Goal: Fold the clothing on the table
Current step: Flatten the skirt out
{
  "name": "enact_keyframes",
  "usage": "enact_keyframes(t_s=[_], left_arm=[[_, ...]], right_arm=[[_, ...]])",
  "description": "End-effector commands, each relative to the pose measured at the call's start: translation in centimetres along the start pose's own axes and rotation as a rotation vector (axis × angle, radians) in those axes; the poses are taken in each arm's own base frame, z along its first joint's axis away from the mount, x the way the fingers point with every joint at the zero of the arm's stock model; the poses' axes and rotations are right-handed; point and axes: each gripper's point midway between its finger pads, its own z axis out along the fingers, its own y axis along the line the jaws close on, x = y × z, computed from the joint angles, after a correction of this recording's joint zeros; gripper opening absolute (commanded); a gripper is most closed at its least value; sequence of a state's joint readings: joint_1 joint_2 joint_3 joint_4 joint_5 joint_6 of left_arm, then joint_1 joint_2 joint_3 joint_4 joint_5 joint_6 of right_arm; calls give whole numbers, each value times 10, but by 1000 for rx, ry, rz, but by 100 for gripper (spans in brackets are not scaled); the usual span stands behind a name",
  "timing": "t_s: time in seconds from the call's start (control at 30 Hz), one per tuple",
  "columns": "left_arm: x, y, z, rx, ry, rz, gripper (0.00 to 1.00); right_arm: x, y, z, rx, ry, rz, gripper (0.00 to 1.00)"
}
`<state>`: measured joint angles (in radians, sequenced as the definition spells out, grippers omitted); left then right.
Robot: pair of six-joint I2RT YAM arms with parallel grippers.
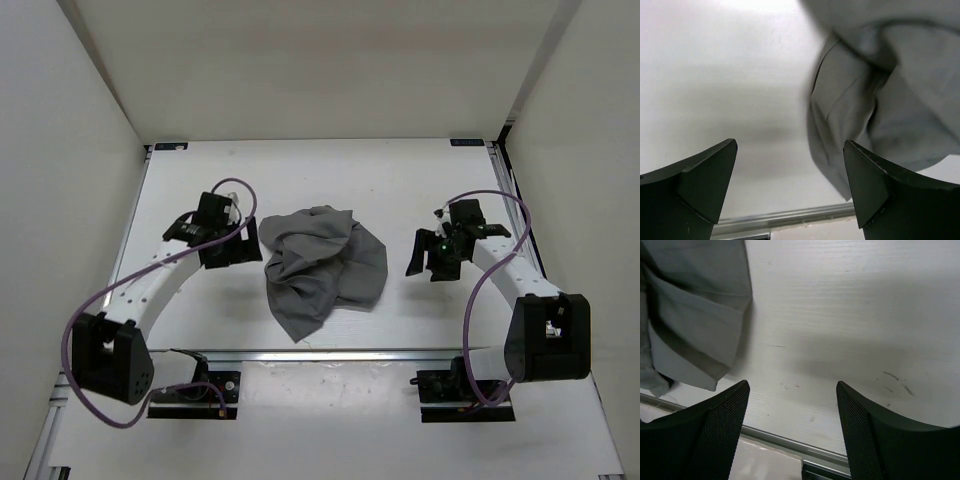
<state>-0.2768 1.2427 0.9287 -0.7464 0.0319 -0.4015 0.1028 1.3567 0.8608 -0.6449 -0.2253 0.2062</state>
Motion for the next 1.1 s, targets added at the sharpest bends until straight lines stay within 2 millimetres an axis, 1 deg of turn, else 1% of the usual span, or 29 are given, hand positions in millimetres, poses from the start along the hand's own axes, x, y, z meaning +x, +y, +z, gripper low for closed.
enact_keyframes(t_s=[0.0, 0.03, 0.07, 0.1, 0.13, 0.17, 0.2, 0.23, 0.27, 0.3, 0.37, 0.4, 0.43, 0.47, 0.5, 0.53, 0.57, 0.6, 0.67, 0.7, 0.8, 0.83, 0.87, 0.9, 0.93, 0.97, 1.0, 1.03, 1.07], left_arm=[[-30, -12, 4, -28, -38, 55, 98], [-45, -18, 3, 5, -71, 46, 99], [-50, -23, 8, 42, -56, 29, 99], [-63, -30, 11, 74, -81, 28, 98], [-95, -46, 13, 193, -147, -39, 99], [-97, -45, 13, 192, -148, -62, 99], [-107, -53, 15, 249, -171, -74, 92], [-117, -58, 18, 277, -190, -107, 82], [-123, -59, 19, 280, -198, -135, 76], [-123, -61, 27, 268, -186, -141, 66], [-121, -64, 37, 229, -177, -149, 62], [-119, -66, 45, 209, -170, -155, 55], [-116, -68, 49, 198, -159, -153, 55], [-113, -72, 55, 200, -149, -147, 57], [-107, -74, 63, 193, -128, -146, 63], [-101, -72, 70, 175, -111, -146, 65], [-94, -73, 75, 156, -93, -136, 65], [-91, -76, 79, 150, -87, -117, 65], [-83, -72, 86, 96, -76, -89, 66], [-79, -73, 92, 77, -75, -60, 67], [-68, -81, 100, 76, -63, -18, 68], [-67, -80, 105, 78, -69, -16, 66], [-69, -82, 107, 92, -88, -8, 53], [-66, -86, 110, 98, -88, -1, 45], [-67, -87, 113, 98, -86, -4, 24], [-74, -91, 110, 107, -102, 0, 0], [-73, -90, 115, 81, -94, 9, 0], [-82, -94, 113, 92, -94, 14, 0], [-95, -105, 103, 107, -108, 33, 0]], right_arm=[[-15, 23, -7, -106, -46, 11, 75], [-14, 24, -7, -107, -42, 6, 76], [-14, 24, -7, -115, -44, 13, 75], [-12, 24, -7, -113, -34, 17, 76], [-8, 24, -8, -118, -29, 26, 75], [-7, 23, -8, -118, -26, 27, 75], [-6, 24, -7, -122, -23, 32, 75], [-2, 23, -7, -119, -20, 36, 75], [-1, 24, -8, -123, -22, 38, 75], [4, 21, -7, -112, -9, 55, 75], [9, 19, -8, -113, -7, 56, 74], [7, 18, -9, -113, -15, 61, 75], [10, 17, -9, -108, -12, 64, 75], [8, 16, -12, -108, -26, 65, 75], [9, 15, -12, -105, -23, 74, 75], [9, 13, -14, -104, -23, 80, 75], [7, 11, -15, -99, -34, 86, 75], [8, 10, -16, -100, -32, 85, 75], [6, 9, -18, -100, -42, 98, 75], [8, 6, -18, -103, -33, 110, 75], [7, 5, -17, -109, -34, 118, 74], [9, 7, -17, -113, -28, 114, 75], [9, 5, -16, -110, -25, 120, 75], [6, 7, -18, -114, -33, 121, 75], [7, 5, -16, -108, -26, 121, 75], [3, 7, -18, -111, -37, 109, 75], [3, 8, -18, -119, -34, 111, 75], [0, 8, -19, -115, -42, 107, 75], [3, 8, -17, -112, -30, 104, 75]])
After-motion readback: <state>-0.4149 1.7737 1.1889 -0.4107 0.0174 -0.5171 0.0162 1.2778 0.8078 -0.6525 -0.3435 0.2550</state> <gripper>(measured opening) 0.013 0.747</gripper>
